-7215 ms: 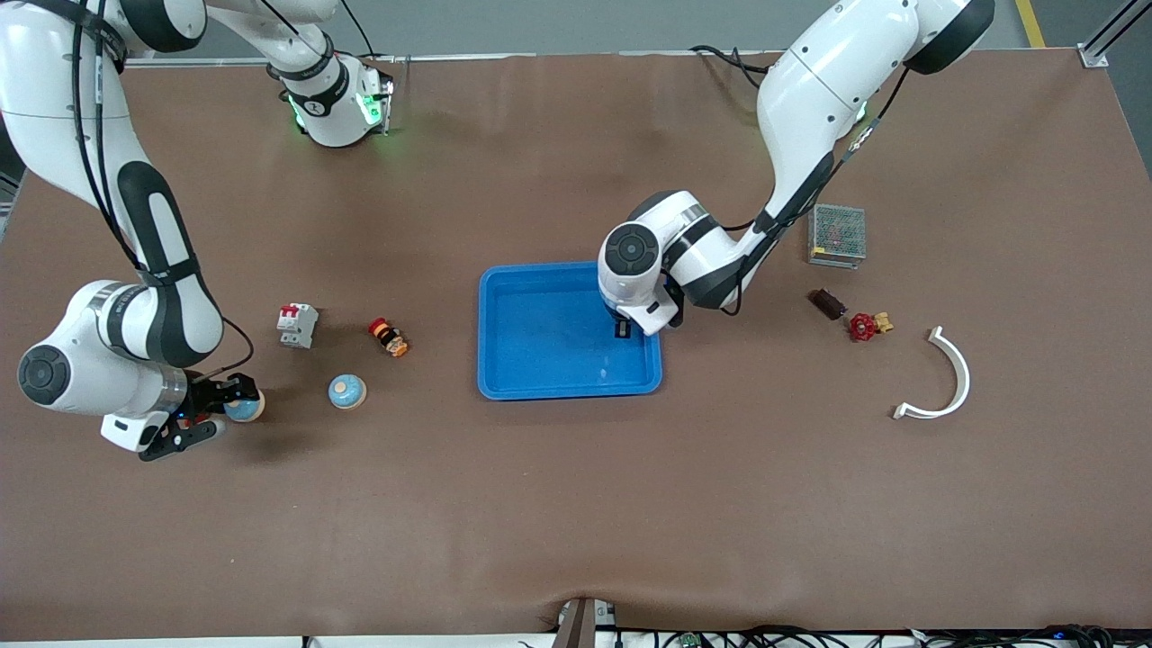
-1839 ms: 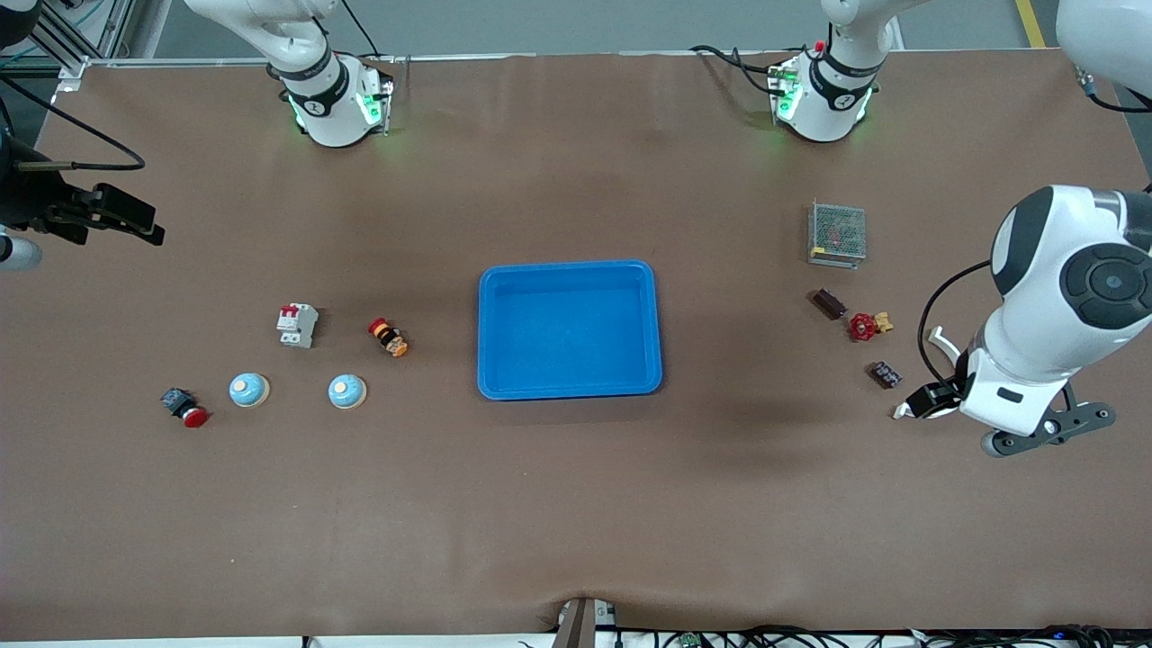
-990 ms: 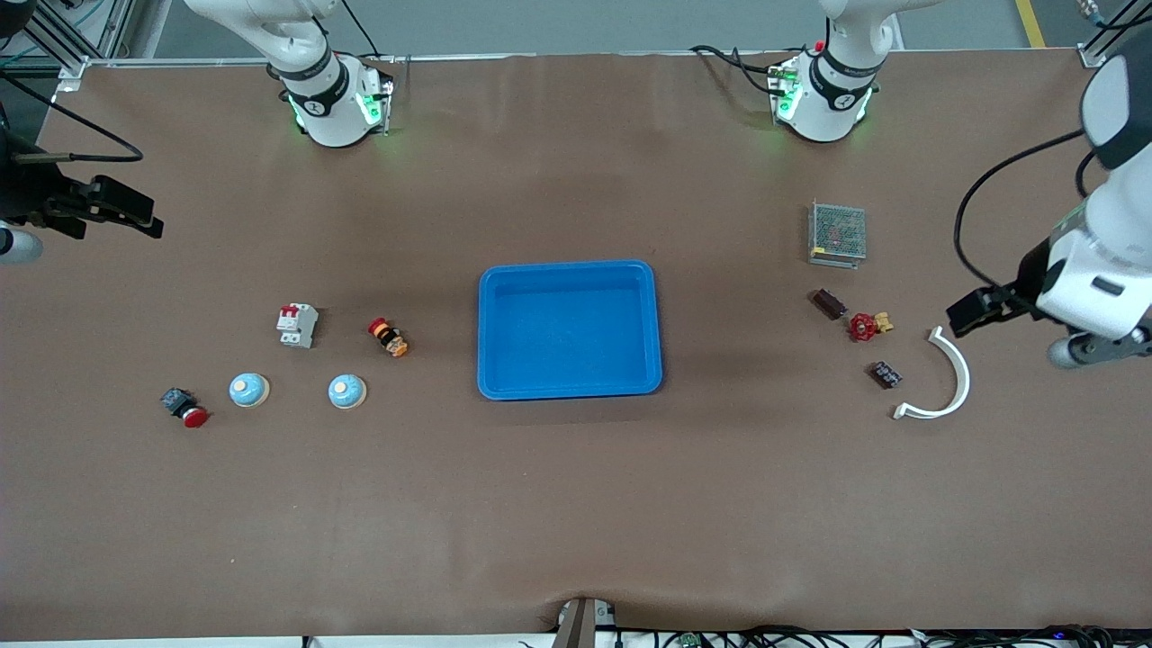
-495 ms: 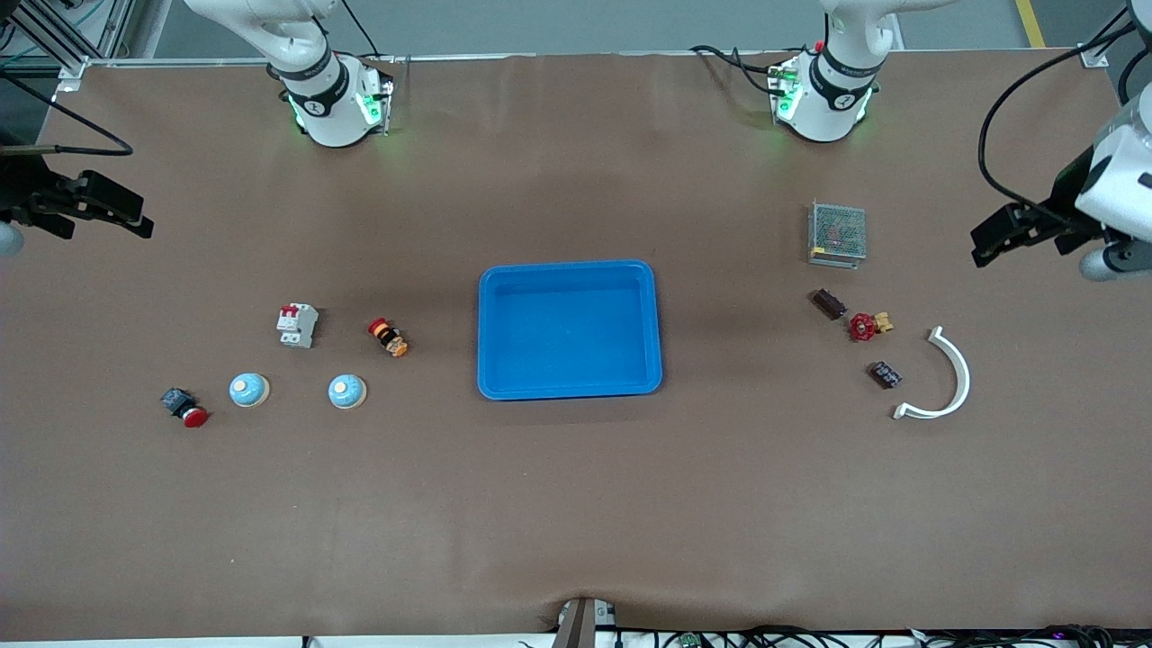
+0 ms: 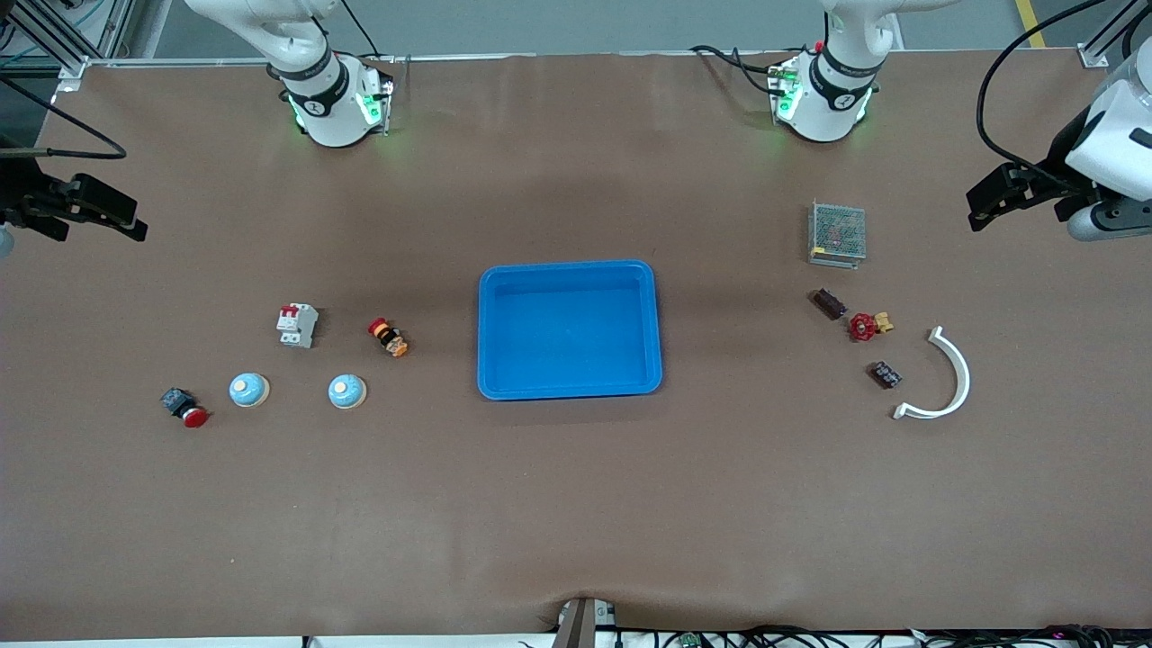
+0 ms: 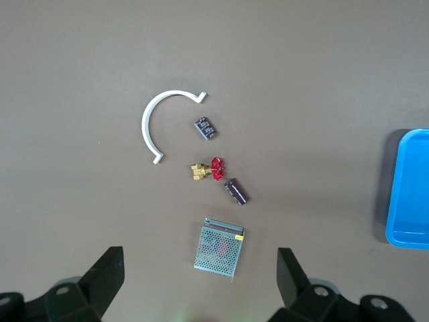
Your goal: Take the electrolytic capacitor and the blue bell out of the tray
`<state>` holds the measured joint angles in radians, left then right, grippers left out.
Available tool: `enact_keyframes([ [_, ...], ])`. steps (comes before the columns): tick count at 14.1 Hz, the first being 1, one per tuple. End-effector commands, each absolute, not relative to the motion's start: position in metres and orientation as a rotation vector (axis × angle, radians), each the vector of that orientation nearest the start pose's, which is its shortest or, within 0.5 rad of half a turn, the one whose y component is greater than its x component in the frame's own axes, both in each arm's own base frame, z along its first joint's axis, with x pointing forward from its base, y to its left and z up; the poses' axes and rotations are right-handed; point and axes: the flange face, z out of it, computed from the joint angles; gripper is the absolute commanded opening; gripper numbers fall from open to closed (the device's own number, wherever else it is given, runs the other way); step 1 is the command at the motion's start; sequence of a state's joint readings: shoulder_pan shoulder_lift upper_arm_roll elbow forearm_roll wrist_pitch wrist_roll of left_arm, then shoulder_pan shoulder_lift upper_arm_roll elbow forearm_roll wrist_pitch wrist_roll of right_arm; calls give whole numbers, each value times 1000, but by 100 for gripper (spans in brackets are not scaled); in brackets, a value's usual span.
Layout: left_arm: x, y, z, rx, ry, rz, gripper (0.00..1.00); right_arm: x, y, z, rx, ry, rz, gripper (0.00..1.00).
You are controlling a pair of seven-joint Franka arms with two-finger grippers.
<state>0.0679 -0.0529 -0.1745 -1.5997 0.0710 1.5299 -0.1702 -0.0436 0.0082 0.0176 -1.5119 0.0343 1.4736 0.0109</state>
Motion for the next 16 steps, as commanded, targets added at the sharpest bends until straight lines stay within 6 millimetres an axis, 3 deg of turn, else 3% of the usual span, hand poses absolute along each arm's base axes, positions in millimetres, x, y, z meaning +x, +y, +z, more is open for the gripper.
enact_keyframes([
  [1, 524, -52, 642, -3076, -47, 13, 100, 545, -13, 642, -3109, 51, 66, 100],
  [6, 520, -53, 640, -3075, 51, 64, 100, 546, -12, 641, -3109, 49, 69, 100],
  [16, 530, -56, 645, -3082, 53, 42, 100, 547, -14, 642, -3116, 52, 47, 100],
])
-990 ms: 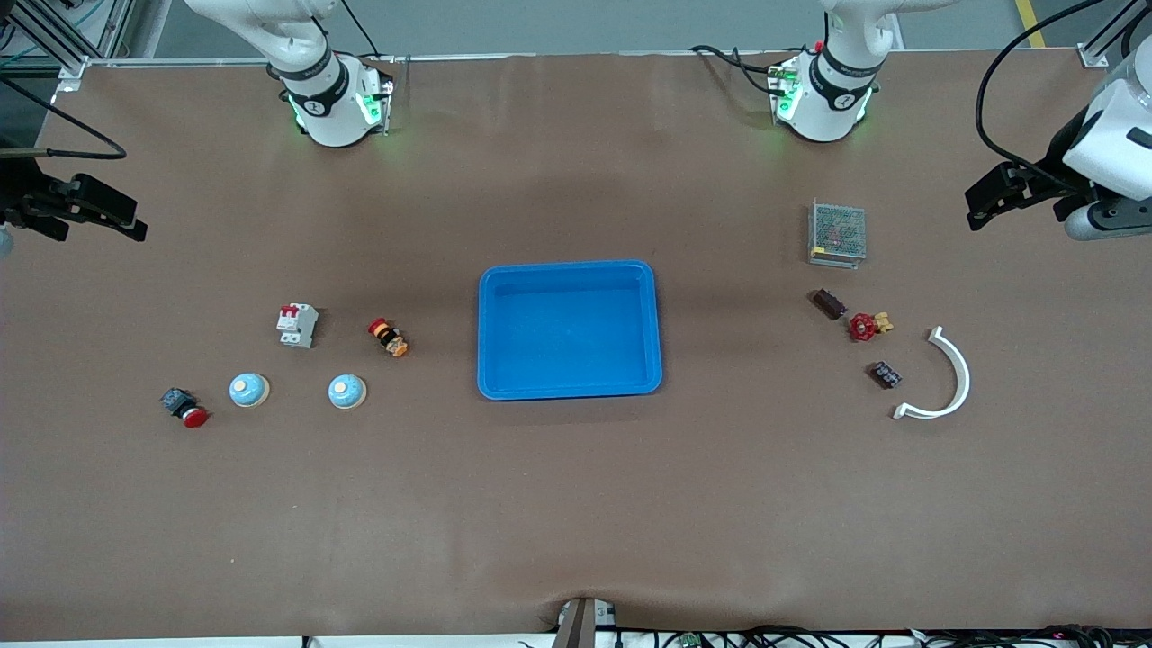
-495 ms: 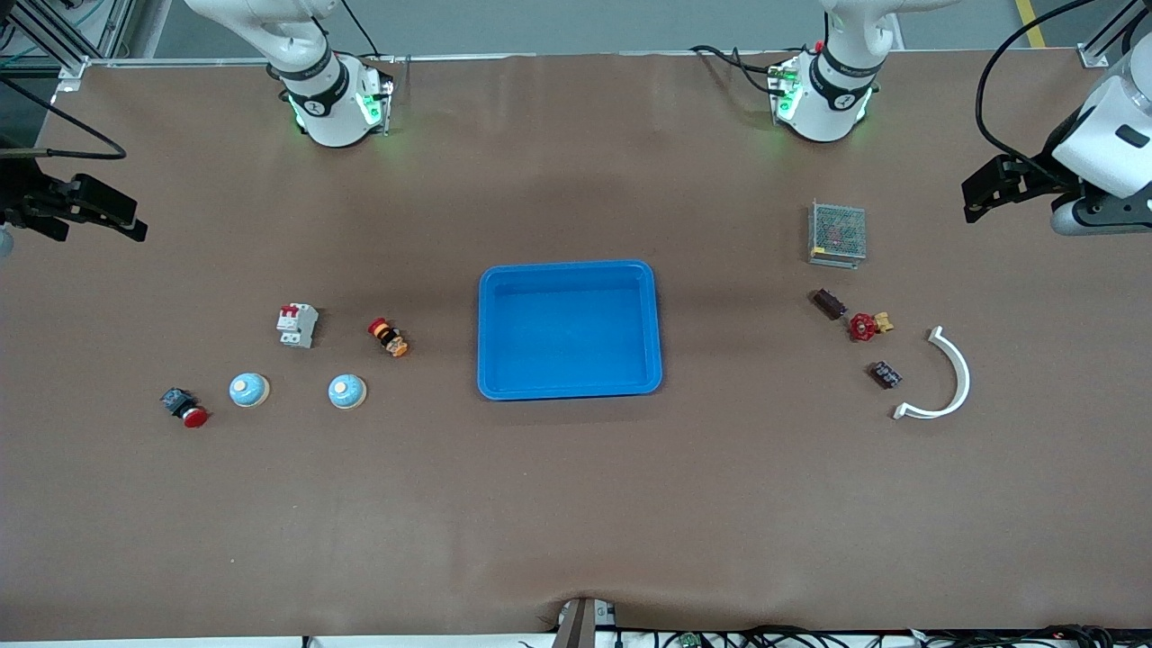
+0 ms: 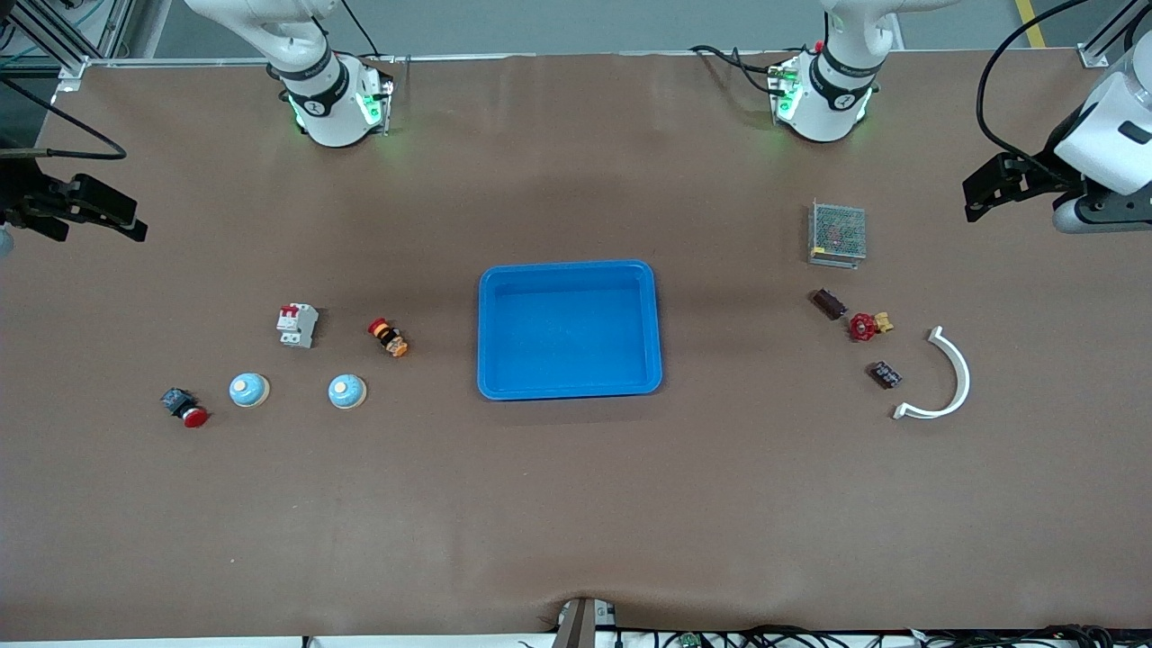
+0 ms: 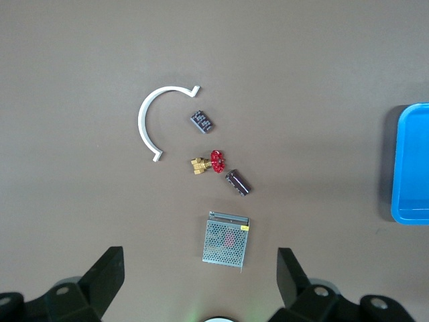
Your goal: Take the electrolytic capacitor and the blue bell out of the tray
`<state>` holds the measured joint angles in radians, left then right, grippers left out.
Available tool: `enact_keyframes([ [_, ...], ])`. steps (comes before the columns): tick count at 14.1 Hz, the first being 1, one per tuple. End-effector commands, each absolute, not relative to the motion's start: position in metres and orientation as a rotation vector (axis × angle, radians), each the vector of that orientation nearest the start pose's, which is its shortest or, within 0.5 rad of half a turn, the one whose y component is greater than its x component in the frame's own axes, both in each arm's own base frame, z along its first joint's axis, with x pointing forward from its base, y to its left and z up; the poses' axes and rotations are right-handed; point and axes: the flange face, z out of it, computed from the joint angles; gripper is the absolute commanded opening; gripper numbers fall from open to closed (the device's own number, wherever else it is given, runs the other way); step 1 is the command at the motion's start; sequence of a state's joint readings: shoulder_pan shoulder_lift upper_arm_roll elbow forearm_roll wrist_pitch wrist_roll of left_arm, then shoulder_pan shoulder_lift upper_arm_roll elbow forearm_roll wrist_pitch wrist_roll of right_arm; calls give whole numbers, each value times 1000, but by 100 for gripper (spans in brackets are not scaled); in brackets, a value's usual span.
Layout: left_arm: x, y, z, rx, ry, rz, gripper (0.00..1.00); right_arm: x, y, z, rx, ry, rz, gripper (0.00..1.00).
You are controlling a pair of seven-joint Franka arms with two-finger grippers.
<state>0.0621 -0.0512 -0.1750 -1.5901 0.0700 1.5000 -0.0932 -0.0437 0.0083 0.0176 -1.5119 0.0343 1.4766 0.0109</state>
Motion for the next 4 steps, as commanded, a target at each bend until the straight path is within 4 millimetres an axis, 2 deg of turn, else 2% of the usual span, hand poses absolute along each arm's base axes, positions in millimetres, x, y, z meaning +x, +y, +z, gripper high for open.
enact_keyframes([
  [1, 530, -54, 647, -3083, 49, 35, 100, 548, -14, 641, -3116, 53, 35, 100],
  [4, 531, -52, 650, -3084, 44, 26, 100, 547, -15, 644, -3124, 120, 27, 100],
])
